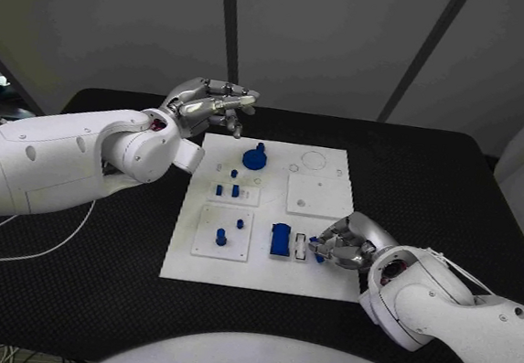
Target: Assemble the parts on the task board
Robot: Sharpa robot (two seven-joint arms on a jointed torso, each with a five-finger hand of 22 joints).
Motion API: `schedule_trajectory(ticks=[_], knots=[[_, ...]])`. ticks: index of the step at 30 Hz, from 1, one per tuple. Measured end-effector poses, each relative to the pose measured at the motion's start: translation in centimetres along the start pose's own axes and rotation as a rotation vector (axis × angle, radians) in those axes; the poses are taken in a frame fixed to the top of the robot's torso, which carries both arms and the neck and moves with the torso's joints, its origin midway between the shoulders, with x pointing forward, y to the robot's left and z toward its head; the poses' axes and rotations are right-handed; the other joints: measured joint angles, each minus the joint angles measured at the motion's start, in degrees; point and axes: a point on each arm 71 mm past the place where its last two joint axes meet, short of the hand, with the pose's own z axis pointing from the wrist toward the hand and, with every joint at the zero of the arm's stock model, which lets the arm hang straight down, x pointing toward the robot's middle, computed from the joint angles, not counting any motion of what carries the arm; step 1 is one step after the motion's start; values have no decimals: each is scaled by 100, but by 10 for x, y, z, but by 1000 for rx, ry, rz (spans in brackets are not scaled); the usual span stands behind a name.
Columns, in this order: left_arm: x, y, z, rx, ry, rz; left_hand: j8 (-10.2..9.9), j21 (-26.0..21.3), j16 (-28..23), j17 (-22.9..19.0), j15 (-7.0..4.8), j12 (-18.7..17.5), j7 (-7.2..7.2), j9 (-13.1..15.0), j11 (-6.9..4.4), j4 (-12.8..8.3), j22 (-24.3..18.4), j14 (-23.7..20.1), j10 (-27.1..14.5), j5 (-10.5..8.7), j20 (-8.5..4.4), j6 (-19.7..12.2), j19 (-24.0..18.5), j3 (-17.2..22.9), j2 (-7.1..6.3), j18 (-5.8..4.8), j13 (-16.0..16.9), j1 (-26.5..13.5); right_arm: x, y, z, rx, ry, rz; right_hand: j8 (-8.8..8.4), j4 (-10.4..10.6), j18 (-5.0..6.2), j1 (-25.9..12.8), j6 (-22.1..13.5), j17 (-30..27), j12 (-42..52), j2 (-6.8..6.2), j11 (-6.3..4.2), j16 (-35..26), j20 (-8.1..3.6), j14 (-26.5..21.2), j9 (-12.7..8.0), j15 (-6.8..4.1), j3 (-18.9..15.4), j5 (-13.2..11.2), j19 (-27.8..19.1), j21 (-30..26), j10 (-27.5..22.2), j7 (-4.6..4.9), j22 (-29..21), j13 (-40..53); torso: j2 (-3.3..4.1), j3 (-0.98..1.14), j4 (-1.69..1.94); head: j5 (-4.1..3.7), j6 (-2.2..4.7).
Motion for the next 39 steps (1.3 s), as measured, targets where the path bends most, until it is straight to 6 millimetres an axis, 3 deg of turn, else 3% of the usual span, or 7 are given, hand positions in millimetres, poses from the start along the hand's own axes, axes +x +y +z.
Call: schedule_trajectory(ticks=[5, 14, 18, 21, 39], knots=[[0, 0, 0, -1, 1, 0, 0, 0, 0, 0, 0, 0, 0, 0, 0, 0, 0, 0, 0, 0, 0, 0, 0, 0, 0, 0, 0, 0, 2, 3, 3, -2, 2, 7, 27, -18, 0, -78, 21, 0, 23, -4, 0, 0, 0, 0, 2, 0, 87, -9, 0, 0, 0, 10, 0, 14, 0, 2, 0, 9, 0], [1, 0, 0, -2, 4, -1, 0, 0, 0, -4, -20, 0, 0, 0, 0, 0, -4, -20, 0, 0, 0, 0, 0, 0, 0, 0, -6, 0, 5, 8, 10, -5, 9, 3, 139, -31, 0, -486, 147, -1, 146, -115, -61, 0, 0, 1, 60, 1, 357, -28, 0, 24, 124, -76, 0, 99, 2, 2, -3, 25, -5], [1, 0, 0, -2, 5, -2, 0, 0, 0, -5, -20, 0, 0, 0, 0, 0, -4, -20, 0, 0, 0, 0, 0, 0, 0, 1, -6, 0, 6, 11, 11, -8, 18, -2, 206, 115, 0, -754, 211, -1, 174, -173, -82, 0, 0, -12, 176, -12, 274, 283, 0, 24, 145, -103, 0, 115, 2, 2, -5, 30, -10], [1, 0, 0, -3, 6, -2, 0, 0, 0, -5, -20, 0, 0, 0, 0, 0, -4, -20, 0, 0, 0, 0, 0, 0, 0, 0, -6, 0, 8, 12, 12, -9, 25, -8, 267, 165, 0, -850, 230, -1, 174, -201, -92, 0, -21, -10, 208, -33, 226, 325, 22, 38, 155, -122, 0, 127, 1, 1, -5, 31, -10], [1, 0, -1, -8, 11, -3, 0, 0, 0, -4, -20, 0, 0, 0, 0, 0, -3, -20, 0, 0, 0, 0, 0, 0, 0, 0, -5, 0, 9, 19, 16, -21, 23, -62, 400, 207, 0, -915, 284, -2, 236, -222, -133, 0, -41, -21, 305, -61, 182, 324, 2, 46, 196, -171, 0, 175, -3, -1, -5, 80, -11]])
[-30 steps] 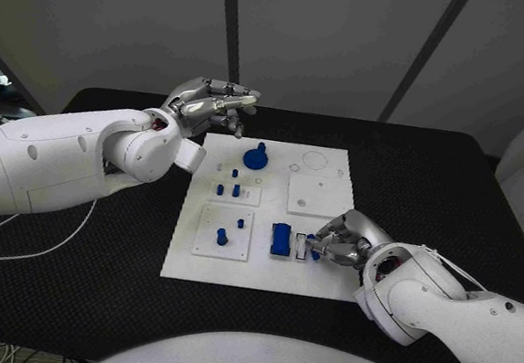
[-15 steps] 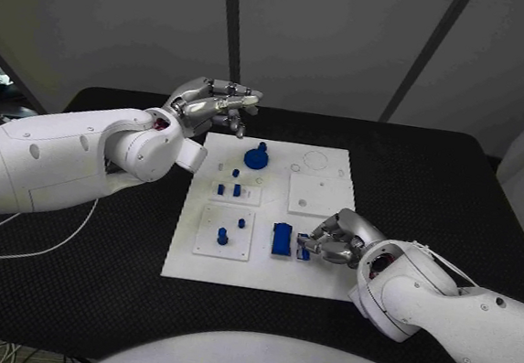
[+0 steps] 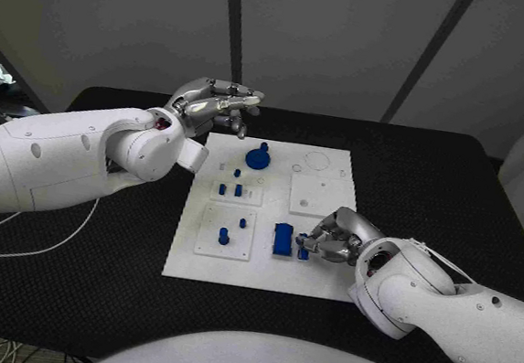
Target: Assemble the parts on the task board
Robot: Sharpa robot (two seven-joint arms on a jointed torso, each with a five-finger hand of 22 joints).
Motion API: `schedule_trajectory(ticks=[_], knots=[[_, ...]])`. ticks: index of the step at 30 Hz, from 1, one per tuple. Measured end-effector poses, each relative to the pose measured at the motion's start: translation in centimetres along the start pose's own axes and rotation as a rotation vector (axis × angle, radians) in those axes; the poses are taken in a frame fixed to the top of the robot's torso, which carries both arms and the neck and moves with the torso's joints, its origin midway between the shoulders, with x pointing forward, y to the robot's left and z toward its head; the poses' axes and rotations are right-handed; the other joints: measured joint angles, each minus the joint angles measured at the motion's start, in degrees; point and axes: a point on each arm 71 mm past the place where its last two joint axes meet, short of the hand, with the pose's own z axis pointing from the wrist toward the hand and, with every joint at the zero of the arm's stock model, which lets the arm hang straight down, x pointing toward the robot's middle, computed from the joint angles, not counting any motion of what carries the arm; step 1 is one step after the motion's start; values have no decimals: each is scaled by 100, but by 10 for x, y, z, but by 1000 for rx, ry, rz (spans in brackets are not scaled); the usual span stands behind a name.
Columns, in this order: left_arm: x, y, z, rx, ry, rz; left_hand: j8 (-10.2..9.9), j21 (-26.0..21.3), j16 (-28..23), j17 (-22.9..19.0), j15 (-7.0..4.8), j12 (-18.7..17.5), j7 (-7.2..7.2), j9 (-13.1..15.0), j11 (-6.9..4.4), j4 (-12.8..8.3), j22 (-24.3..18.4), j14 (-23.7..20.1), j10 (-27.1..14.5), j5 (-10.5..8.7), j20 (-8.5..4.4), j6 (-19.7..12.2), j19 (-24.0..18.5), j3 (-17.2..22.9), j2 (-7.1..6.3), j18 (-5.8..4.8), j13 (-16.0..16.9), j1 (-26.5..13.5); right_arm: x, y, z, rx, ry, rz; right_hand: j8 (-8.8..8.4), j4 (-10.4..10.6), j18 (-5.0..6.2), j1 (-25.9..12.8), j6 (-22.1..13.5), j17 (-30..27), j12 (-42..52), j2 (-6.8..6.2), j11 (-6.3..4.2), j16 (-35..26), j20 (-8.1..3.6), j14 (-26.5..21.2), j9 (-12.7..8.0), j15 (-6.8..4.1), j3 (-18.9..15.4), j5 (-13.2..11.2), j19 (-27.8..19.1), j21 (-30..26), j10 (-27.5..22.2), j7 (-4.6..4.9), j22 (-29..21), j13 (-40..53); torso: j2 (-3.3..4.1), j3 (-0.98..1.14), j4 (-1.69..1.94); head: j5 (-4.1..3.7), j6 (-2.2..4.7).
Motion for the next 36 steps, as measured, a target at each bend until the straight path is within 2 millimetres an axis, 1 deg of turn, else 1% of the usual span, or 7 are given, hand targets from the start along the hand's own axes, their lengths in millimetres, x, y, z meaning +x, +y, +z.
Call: schedule_trajectory(ticks=[6, 12, 16, 21, 24, 28, 36], knots=[[0, 0, 0, -1, 1, 0, 0, 0, 0, 0, 0, 0, 0, 0, 0, 0, 0, 0, 0, 0, 0, 0, 0, 0, 0, 0, 0, 0, 0, 1, 1, -4, -6, -19, 24, 7, 0, -30, 20, 0, 22, -30, 0, 0, 0, 21, 5, -21, -8, -1, 0, 0, 0, -1, 0, 6, 1, 0, 0, 0, 0], [-1, 0, -1, -3, 0, 0, 0, 0, 0, -6, 20, 0, 0, 0, 0, -16, 1, -20, 0, 0, 0, 0, 0, -16, 0, 0, -6, 0, -1, 1, 1, -7, -12, -45, 28, 39, 1, -108, 28, 0, 22, -1, -20, 0, -21, 22, 39, -21, -62, -71, 21, 0, 20, -9, 0, 13, 1, 1, 0, -1, 0], [-1, 0, -1, -4, 1, 0, 0, 0, 0, -6, 20, 0, 0, 0, 0, -16, 1, -20, 0, 0, 0, 0, 0, -16, 0, 0, -6, 0, -1, -1, 1, -2, -13, -65, 54, 42, 1, -108, 28, -1, 71, -1, 0, 0, -41, 22, 40, -21, -81, -86, 1, 0, 40, -9, 0, 47, 1, 2, -4, -1, 0], [-1, 0, -1, -4, 2, 0, 0, 0, 0, -6, 20, 0, 0, 0, 0, -16, 1, -20, 0, 0, 0, 0, 0, -16, 0, 0, -6, 0, 0, 0, 0, -7, -16, -90, 106, 66, 1, -135, 26, -1, 96, -28, -21, 9, -41, 21, 82, -22, -104, -112, 1, 22, 60, -11, 0, 76, -2, 2, -7, -1, 0], [-1, 0, -1, -5, 2, 0, 0, 0, 0, -5, 20, 0, 0, 0, 0, -16, 1, -20, 0, 0, 0, 0, 0, -16, 0, 0, -6, 0, 0, 0, 0, -9, -19, -101, 159, 142, 1, -267, 27, -1, 137, -35, -22, 23, -41, 21, 123, -22, -198, -150, 1, 22, 103, -12, 0, 107, -2, 2, -7, -5, 0], [-1, 0, -1, -6, 2, 0, 0, 0, 0, -5, 20, 0, 0, 0, 0, -16, 1, -20, 0, 0, 0, 0, 0, -16, 0, 0, -6, 0, 0, 1, 0, -14, -24, -111, 221, 265, 1, -437, 27, -1, 182, -66, -23, 23, -41, 21, 170, -22, -387, -66, 1, 22, 104, -12, 0, 144, -2, 2, -7, -7, 0], [-1, 0, -1, -7, 3, 0, 0, 0, 0, -5, 20, 0, 0, 0, 0, -16, -4, -20, 0, 0, 0, 0, 0, -16, 0, 0, -5, 0, 0, 3, 0, -20, -29, -121, 306, 417, 1, -542, 27, 4, 242, -28, -31, 50, -40, 21, 222, -22, -613, -66, 0, 47, 153, -12, 0, 189, 0, 2, -4, -3, 0]])
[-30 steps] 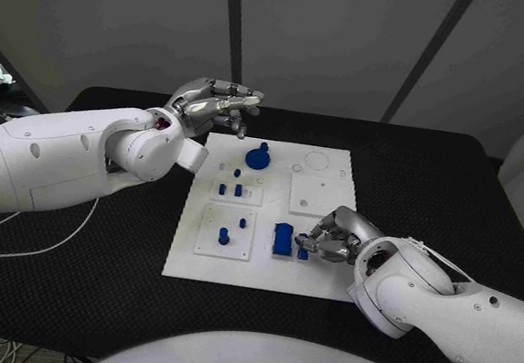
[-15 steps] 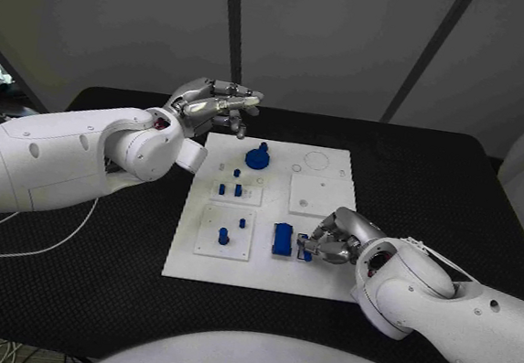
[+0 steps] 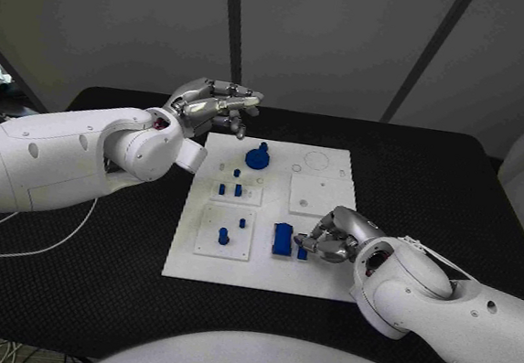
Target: Assemble the parts on the task board
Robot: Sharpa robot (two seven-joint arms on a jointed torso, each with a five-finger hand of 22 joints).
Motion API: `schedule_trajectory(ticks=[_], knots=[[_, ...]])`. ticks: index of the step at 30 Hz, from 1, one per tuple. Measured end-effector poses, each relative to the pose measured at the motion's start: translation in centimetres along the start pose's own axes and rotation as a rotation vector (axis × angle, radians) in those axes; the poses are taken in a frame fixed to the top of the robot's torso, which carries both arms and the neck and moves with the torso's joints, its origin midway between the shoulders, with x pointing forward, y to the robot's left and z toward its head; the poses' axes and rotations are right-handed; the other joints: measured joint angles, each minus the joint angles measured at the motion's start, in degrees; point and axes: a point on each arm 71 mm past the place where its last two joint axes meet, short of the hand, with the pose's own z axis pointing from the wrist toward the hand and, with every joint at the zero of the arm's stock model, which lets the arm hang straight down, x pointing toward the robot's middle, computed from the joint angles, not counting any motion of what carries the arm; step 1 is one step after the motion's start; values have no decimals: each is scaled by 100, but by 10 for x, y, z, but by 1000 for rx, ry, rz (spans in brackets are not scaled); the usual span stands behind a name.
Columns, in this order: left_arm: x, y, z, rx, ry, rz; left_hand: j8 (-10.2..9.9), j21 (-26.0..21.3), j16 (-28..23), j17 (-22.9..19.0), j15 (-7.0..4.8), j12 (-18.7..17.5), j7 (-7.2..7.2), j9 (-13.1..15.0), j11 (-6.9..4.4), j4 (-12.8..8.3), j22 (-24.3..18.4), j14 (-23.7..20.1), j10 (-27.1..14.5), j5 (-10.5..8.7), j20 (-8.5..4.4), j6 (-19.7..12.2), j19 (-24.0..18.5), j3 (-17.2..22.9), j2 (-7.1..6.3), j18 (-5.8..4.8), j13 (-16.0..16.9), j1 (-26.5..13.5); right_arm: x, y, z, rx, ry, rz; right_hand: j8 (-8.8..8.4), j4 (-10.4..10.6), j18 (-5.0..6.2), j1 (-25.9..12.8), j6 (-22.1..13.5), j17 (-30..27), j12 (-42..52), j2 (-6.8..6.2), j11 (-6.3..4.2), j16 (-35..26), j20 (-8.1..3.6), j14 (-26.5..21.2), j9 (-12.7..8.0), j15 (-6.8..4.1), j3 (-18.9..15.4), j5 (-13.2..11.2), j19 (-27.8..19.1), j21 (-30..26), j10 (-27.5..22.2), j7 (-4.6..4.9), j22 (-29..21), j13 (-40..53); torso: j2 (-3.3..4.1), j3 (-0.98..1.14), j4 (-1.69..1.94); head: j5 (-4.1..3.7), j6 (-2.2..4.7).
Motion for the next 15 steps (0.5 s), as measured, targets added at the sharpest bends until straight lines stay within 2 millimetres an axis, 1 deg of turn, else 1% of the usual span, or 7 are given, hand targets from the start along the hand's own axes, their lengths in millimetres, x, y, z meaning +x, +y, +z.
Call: schedule_trajectory(ticks=[1, 3, 6, 8, 9, 13, 15], knots=[[0, 0, 0, 0, 0, 0, 0, 0, 0, 0, 0, 0, 0, 0, 0, 0, 0, 0, 0, 0, 0, 0, 0, 0, 0, 0, 0, 0, 0, 0, 0, 0, -1, -1, 0, 20, 0, 0, -18, 0, 0, 0, 0, 0, 0, 0, 12, 0, -39, 0, 0, 0, 0, -18, 0, 7, 0, 0, 0, 1, 0], [0, 0, 0, 0, 0, 0, 0, 0, 0, 0, 0, 0, 0, 0, 0, 0, 0, 0, 0, 0, 0, 0, 0, 0, 0, 0, 0, 0, 0, 0, 0, 1, -2, -2, 26, 64, 0, -46, -19, 0, 0, 46, 0, 0, 0, 0, 24, 0, -96, 0, 0, 0, 0, -19, 0, 17, 0, 0, 0, 3, 0], [0, 0, 0, -1, 1, 0, 0, 0, 0, 0, 0, 0, 0, 0, 0, 0, 0, 0, 0, 0, 0, 0, 0, 0, 0, 0, 0, 0, 0, -1, 1, 2, -3, -3, 35, 133, 0, -51, -19, 0, 24, 51, 0, 0, 0, 0, 39, 0, -164, -41, 0, 0, 0, -19, 0, 19, 0, 0, 0, 4, -1], [0, 0, 0, -1, 1, 0, 0, 0, 0, -1, 0, 13, 0, 0, 0, 0, 0, 0, -5, 0, 0, -25, 0, 0, 0, 0, -1, 0, 0, -1, 1, 3, -4, -4, 67, 163, 0, -75, -37, -1, 24, 75, 0, 0, 0, -6, 56, -6, -242, -140, 0, 0, 0, -37, 0, 23, 0, 0, 0, 4, -1], [0, 0, 0, -1, 1, 0, 0, 0, 0, -5, 0, 22, 0, 0, 4, 0, 0, 0, -37, 0, 0, -42, 0, 0, 0, 0, -5, 0, 0, -1, 1, 4, -4, -4, 67, 179, 0, -75, -40, -1, 24, 75, 0, 0, 0, -21, 61, -21, -274, -195, 0, 0, 0, -40, 0, 23, 0, 0, 0, 4, -1], [0, 0, 0, -1, 2, 0, 0, 0, 0, -5, 0, 22, 0, 0, 0, 0, 1, 0, -40, 0, 0, -42, 0, 0, 0, 0, -6, 0, -1, -3, 1, 5, -6, -6, 120, 236, 0, -73, -68, -1, 24, 77, 0, 0, 0, -21, 84, -21, -409, -425, 0, 0, -1, -43, 0, 34, 0, 0, 0, 4, -1], [0, 0, 0, -2, 2, -1, 0, 0, 0, -5, 0, 22, 0, 0, 0, 0, 1, 0, -40, 0, 0, -42, 0, 0, 0, 0, -6, 0, -2, -4, 0, 6, -8, -7, 133, 223, 0, -30, -81, -1, 24, 120, 0, 0, 0, -21, 97, -20, -461, -505, 0, 0, -1, -38, 0, 38, 0, 1, 0, 0, -1]])
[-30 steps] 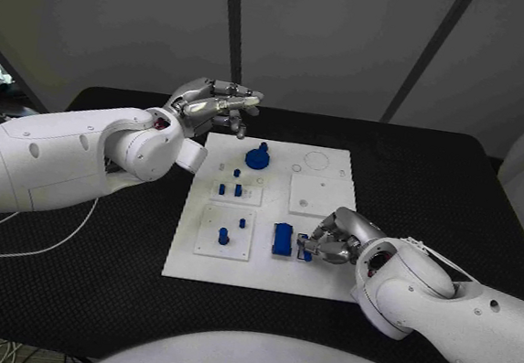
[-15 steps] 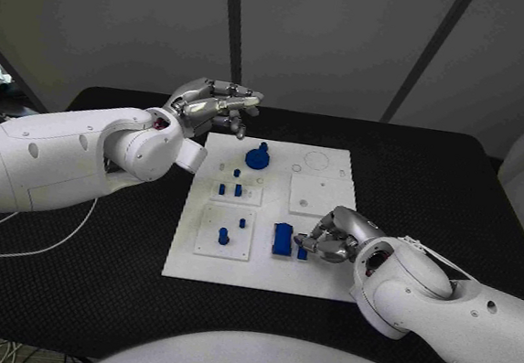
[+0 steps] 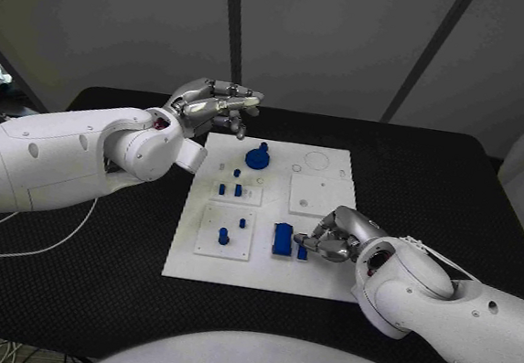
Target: Assemble the parts on the task board
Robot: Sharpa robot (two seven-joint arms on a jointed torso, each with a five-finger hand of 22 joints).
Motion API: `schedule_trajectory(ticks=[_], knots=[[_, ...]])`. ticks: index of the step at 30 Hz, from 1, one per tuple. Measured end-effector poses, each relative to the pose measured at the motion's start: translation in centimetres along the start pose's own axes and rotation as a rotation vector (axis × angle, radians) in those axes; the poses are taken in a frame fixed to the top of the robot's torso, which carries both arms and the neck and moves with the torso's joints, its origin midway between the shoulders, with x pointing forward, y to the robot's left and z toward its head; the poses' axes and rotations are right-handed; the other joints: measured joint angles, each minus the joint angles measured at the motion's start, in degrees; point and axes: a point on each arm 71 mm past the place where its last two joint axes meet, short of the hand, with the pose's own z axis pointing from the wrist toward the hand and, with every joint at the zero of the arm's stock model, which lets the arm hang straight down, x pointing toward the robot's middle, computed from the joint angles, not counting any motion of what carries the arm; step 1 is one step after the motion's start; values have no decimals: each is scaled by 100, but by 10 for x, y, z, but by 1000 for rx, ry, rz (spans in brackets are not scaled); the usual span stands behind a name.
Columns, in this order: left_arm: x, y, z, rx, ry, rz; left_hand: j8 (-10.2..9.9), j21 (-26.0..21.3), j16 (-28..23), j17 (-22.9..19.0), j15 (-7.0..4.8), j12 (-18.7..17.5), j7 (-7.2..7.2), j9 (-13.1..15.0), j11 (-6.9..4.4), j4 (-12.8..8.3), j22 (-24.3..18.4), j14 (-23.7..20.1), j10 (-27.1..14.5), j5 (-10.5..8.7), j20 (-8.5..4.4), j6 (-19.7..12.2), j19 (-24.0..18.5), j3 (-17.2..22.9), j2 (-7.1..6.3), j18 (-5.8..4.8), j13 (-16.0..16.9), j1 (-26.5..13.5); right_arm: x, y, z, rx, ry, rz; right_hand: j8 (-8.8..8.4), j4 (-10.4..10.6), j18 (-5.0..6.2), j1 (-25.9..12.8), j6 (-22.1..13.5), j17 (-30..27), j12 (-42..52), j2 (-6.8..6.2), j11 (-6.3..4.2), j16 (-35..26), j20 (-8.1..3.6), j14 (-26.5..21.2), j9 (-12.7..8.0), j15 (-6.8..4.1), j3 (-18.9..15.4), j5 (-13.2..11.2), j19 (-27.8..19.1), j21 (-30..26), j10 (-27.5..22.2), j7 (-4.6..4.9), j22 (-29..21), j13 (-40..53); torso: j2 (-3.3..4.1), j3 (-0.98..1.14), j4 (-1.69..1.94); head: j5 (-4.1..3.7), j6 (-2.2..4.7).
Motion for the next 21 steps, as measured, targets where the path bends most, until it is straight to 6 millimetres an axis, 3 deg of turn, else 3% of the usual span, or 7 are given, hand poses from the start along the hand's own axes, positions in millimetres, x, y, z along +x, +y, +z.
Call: schedule_trajectory(ticks=[5, 12, 21], knots=[[0, 0, 0, -1, 1, 0, 0, 0, 0, 0, 0, 0, 0, 0, 0, 0, 0, 0, 0, 0, 0, 0, 0, 0, 0, 0, 0, 0, -2, -2, -7, -16, 1, -1, 29, -8, 0, 77, -37, 0, 0, 77, 0, 0, 0, 0, 18, 0, -133, -274, 0, 0, 0, 4, 0, 0, 0, 5, 0, -19, 5], [-1, 0, -1, -4, 1, 0, 23, 0, 0, 1, 0, 0, 0, 0, 0, 16, 0, 0, 0, 0, 0, 0, 0, -16, 0, 0, 1, 0, -6, -9, -16, -37, 16, -5, 52, -35, 0, 134, -37, -1, -24, 25, 0, 0, 0, 0, 24, 0, -200, -297, 0, 0, 0, 4, 0, -24, -6, 3, -6, -30, 6], [-1, 1, 0, -5, 4, -1, 23, 0, 0, -4, 0, 0, 0, 0, 0, 16, 1, 0, 0, 0, 0, 0, 0, -16, 0, 0, 1, 0, -3, -10, -18, -60, 58, -18, 80, -91, 0, 334, -74, -1, -25, 120, 0, 0, 0, 0, 45, 0, -255, -302, 0, 0, 0, 7, 0, -4, -12, -1, -7, -63, 39]])
